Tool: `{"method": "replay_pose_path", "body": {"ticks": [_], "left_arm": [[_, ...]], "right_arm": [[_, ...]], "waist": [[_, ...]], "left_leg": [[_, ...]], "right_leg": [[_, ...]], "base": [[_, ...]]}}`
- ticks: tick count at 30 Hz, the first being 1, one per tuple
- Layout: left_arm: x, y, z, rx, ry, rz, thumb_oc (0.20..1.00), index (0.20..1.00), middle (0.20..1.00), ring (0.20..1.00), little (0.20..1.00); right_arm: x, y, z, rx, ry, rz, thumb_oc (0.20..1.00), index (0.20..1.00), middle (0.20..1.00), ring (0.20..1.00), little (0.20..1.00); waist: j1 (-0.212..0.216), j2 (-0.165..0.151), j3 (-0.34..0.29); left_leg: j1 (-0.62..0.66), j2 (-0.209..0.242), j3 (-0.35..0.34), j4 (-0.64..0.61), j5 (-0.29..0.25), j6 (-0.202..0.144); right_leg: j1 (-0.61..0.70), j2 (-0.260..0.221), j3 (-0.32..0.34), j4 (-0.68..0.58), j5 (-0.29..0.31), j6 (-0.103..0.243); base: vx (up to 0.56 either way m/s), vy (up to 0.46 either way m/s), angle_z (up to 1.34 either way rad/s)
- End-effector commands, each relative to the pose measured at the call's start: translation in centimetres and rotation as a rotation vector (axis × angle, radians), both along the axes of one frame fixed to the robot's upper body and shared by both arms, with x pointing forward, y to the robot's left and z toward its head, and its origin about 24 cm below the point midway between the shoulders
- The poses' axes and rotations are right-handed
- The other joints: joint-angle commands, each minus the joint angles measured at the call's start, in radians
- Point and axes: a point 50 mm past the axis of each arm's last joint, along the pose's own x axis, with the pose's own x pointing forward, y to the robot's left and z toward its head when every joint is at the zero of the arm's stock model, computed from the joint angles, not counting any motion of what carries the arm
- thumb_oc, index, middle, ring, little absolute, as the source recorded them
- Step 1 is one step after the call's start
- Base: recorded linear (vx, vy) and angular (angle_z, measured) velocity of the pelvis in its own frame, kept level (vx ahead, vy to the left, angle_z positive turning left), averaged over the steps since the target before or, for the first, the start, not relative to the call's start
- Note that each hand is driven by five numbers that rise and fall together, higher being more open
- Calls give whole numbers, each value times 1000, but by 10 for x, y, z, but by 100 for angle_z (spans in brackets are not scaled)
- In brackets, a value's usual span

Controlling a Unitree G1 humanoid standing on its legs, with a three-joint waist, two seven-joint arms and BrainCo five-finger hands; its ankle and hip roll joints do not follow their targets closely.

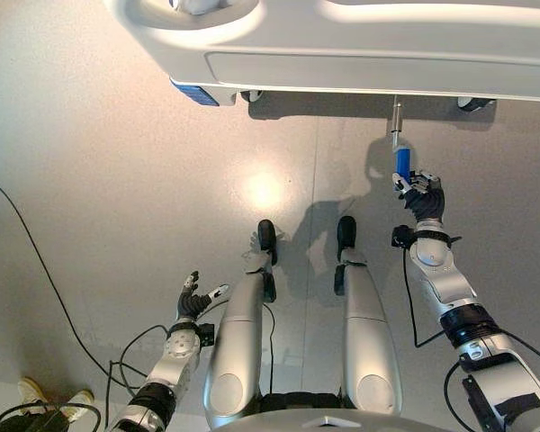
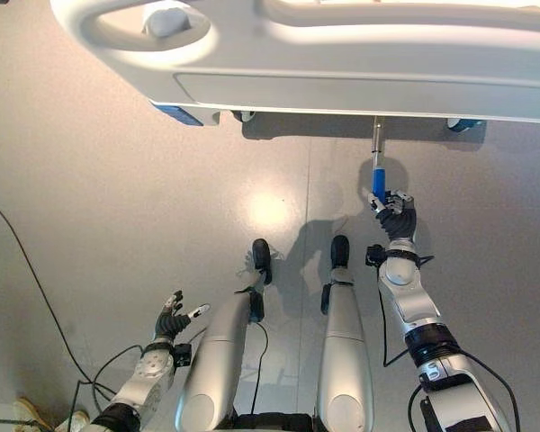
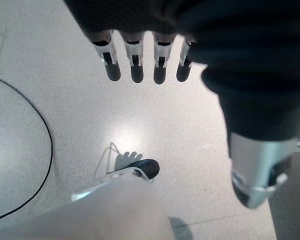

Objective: Raise the hospital bed

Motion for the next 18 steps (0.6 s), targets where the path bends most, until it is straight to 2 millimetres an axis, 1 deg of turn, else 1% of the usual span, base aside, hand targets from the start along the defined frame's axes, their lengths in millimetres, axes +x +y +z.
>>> {"method": "replay_pose_path", "body": {"ticks": [1, 4, 5, 6, 8, 9, 11, 12, 14, 18], "left_arm": [[-29, 14, -13, 22, 61, 62, 1000, 1000, 1000, 1000, 1000], [-29, 13, -12, 18, 52, 64, 1000, 1000, 1000, 1000, 1000], [-29, 13, -12, 18, 52, 64, 1000, 1000, 1000, 1000, 1000], [-29, 12, -11, 17, 46, 61, 1000, 1000, 1000, 1000, 1000], [-29, 12, -10, 16, 41, 59, 1000, 1000, 1000, 1000, 1000], [-30, 11, -11, 17, 43, 56, 1000, 1000, 1000, 1000, 1000], [-30, 11, -11, 19, 45, 54, 1000, 1000, 1000, 1000, 1000], [-31, 10, -11, 24, 46, 44, 1000, 1000, 1000, 1000, 1000], [-31, 10, -11, 24, 45, 44, 1000, 1000, 1000, 1000, 1000], [-33, 8, -12, 25, 54, 37, 1000, 1000, 1000, 1000, 1000]], "right_arm": [[-11, -54, 75, 10, -383, -245, 200, 200, 200, 200, 200], [-14, -66, 66, -54, -317, -310, 200, 200, 200, 200, 200], [-14, -66, 66, -54, -318, -310, 200, 200, 200, 200, 200], [-15, -73, 63, -78, -291, -343, 200, 200, 200, 200, 200], [-16, -76, 59, -84, -269, -357, 200, 200, 200, 200, 200], [-18, -83, 54, -98, -237, -389, 200, 200, 200, 200, 200], [-18, -85, 54, -113, -227, -401, 200, 200, 200, 200, 200], [-17, -90, 50, -124, -195, -418, 200, 200, 200, 200, 200], [-17, -92, 50, -129, -189, -426, 200, 200, 200, 200, 200], [-16, -102, 46, -160, -133, -460, 200, 200, 200, 200, 200]], "waist": [[-29, -20, -26], [-33, -20, -26], [-33, -20, -26], [-34, -17, -26], [-35, -15, -26], [-35, -13, -26], [-35, -11, -26], [-34, -9, -26], [-34, -9, -26], [-33, -3, -26]], "left_leg": [[26, 35, -35, 88, -48, -85], [15, 37, -33, 88, -46, -86], [15, 37, -33, 89, -46, -86], [5, 37, -33, 89, -45, -86], [-2, 37, -33, 90, -44, -87], [-14, 38, -33, 90, -42, -88], [-22, 39, -32, 90, -40, -88], [-33, 43, -33, 91, -38, -89], [-41, 45, -33, 95, -37, -89], [-61, 51, -35, 92, -30, -93]], "right_leg": [[11, -6, 25, 34, 18, 47], [-4, -1, 28, 39, 18, 45], [-5, -1, 28, 40, 18, 45], [-17, 2, 31, 42, 17, 44], [-24, 3, 33, 44, 17, 43], [-39, 6, 32, 49, 16, 42], [-48, 9, 32, 52, 15, 40], [-63, 12, 32, 55, 14, 38], [-70, 13, 33, 59, 13, 37], [-97, 22, 34, 70, 11, 32]], "base": [[-3, -25, -4], [-8, -31, -7], [-6, -27, -15], [-5, -19, -13], [-8, -37, -7], [-10, -43, -4], [-8, -34, -5], [-4, -29, -4], [-3, -38, -7], [0, -49, -5]]}}
